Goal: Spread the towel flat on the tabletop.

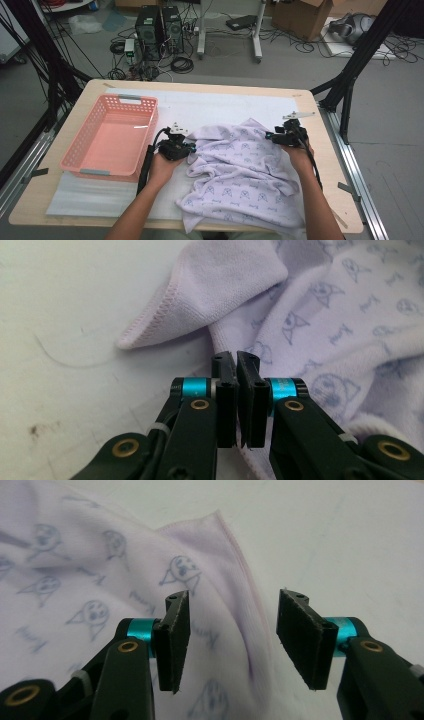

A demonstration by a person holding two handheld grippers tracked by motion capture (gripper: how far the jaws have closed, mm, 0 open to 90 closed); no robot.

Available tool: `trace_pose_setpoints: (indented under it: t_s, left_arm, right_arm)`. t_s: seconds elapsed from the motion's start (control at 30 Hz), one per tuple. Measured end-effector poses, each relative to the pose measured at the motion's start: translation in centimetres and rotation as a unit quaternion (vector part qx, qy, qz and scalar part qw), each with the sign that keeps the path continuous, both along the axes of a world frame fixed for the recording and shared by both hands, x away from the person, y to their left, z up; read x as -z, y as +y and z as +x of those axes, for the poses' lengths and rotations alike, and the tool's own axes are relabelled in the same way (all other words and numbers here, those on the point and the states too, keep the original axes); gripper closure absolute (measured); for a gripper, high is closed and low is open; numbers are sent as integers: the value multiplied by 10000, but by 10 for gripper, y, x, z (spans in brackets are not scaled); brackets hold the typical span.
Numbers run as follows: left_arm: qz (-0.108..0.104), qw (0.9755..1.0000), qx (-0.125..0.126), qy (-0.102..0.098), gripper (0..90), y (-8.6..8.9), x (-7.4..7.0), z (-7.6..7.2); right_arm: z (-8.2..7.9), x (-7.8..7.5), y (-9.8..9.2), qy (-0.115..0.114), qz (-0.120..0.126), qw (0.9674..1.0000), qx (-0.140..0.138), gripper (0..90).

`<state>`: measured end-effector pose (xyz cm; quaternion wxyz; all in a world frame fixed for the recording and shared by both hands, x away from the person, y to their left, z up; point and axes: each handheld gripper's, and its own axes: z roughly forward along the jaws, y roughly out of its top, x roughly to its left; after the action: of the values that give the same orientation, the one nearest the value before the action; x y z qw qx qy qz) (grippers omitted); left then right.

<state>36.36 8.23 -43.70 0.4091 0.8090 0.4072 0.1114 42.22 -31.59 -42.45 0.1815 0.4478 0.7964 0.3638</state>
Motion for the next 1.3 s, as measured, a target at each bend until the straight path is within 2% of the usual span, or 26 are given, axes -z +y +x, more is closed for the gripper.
trace_pose_setpoints:
  t_s: [0.1, 0.17, 0.2, 0.23, 0.3, 0.33, 0.37, 0.43, 0.47, 0.5, 0.53, 0.57, 0.6, 0.63, 0.67, 0.73, 0.77, 0.8, 0.87, 0.93, 0.97, 1.03, 1.13, 1.23, 1.3]
  left_arm:
    - [-79, 10000, 17, 18, 864, 2, 1, -3]
    - [-43, 10000, 86, 23, 864, 2, 1, -4]
    - [-68, 9999, 84, 41, 864, 1, 2, -4]
    - [-50, 9999, 127, 34, 863, 1, 2, -5]
    - [-38, 9999, 148, 37, 863, 1, 2, -5]
    - [-53, 9999, 145, 43, 864, 1, 2, -5]
    - [-52, 9999, 147, 51, 864, 1, 2, -4]
    - [-48, 9999, 138, 59, 863, 1, 2, -4]
    - [-49, 9999, 134, 61, 864, 1, 2, -4]
    - [-41, 9999, 129, 59, 863, 1, 1, -5]
    - [-35, 9999, 121, 55, 864, 1, 1, -5]
    - [-27, 9999, 121, 71, 864, 1, 0, -6]
    - [-38, 9999, 123, 64, 864, 0, 0, -6]
    - [3, 9999, 142, 58, 864, 0, 0, -6]
    - [-2, 9999, 141, 43, 864, -1, 0, -7]
    - [21, 9998, 167, 60, 863, -2, 2, -6]
    - [6, 9998, 174, 63, 863, -3, 3, -6]
    - [2, 9998, 185, 51, 862, -3, 3, -5]
    - [-61, 9998, 168, 40, 855, -5, 4, -5]
    - [-126, 9998, 143, 29, 807, -5, 3, -4]
    - [-153, 9999, 81, -7, 720, -6, 3, -3]
    - [-171, 9997, -26, -146, 567, -5, -1, -1]
    - [-327, 9988, -131, -331, 534, -5, -7, 5]
    - [-255, 9992, -162, -270, 526, -9, -6, 15]
    - [-263, 9992, -174, -252, 519, -14, -5, 21]
  right_arm:
    - [20, 3, 11, 46, -114, 9999, 57, 471]
    - [33, 5, 20, 123, -452, 9989, 35, 475]
    - [40, 7, 25, 195, -533, 9984, -3, 478]
    - [45, 9, 28, 231, -565, 9981, 15, 481]
    - [54, 14, 33, 298, -433, 9986, 17, 495]
    - [56, 15, 35, 293, -268, 9992, 64, 541]
    - [57, 17, 37, 252, -219, 9994, 49, 586]
    - [56, 16, 41, 263, -159, 9994, -172, 837]
    - [54, 15, 44, 236, -277, 9989, -306, 848]
    - [53, 13, 46, 142, -512, 9981, -322, 858]
    - [52, 9, 46, 3, -729, 9972, -183, 861]
    - [51, 5, 41, -141, -704, 9974, 53, 865]
    - [50, 1, 33, -287, -576, 9973, 350, 865]
    - [49, -4, 25, -443, -474, 9958, 653, 864]
    - [46, -9, 16, -631, -405, 9923, 983, 864]
    - [39, -16, -1, -855, -411, 9834, 1547, 863]
    - [36, -17, -6, -883, -541, 9795, 1730, 862]
    - [34, -16, -11, -843, -631, 9781, 1795, 860]
    - [32, -12, -19, -697, -725, 9785, 1798, 836]
    - [31, -7, -24, -498, -631, 9811, 1757, 783]
    - [29, -7, -25, -516, -672, 9804, 1777, 740]
    - [26, -8, -29, -439, -471, 9819, 1781, 684]
    - [17, -16, -33, -587, -210, 9835, 1697, 655]
    - [4, -24, -36, -710, 33, 9863, 1491, 633]
    - [-6, -29, -39, -814, 96, 9866, 1412, 624]
